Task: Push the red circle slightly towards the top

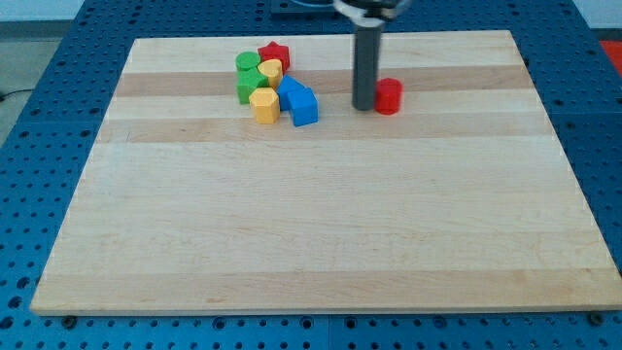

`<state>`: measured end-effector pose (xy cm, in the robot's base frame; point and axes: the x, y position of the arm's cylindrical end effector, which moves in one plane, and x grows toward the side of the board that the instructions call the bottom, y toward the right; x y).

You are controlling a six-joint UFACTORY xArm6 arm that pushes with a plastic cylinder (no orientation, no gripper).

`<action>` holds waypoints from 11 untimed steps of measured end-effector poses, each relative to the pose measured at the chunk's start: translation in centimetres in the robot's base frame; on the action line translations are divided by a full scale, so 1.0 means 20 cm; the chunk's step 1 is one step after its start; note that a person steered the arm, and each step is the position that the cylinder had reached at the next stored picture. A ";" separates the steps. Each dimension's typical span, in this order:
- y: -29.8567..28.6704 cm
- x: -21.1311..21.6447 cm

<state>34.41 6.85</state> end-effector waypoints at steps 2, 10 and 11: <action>0.25 -0.06; 0.59 -0.06; 0.53 0.07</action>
<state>35.79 17.44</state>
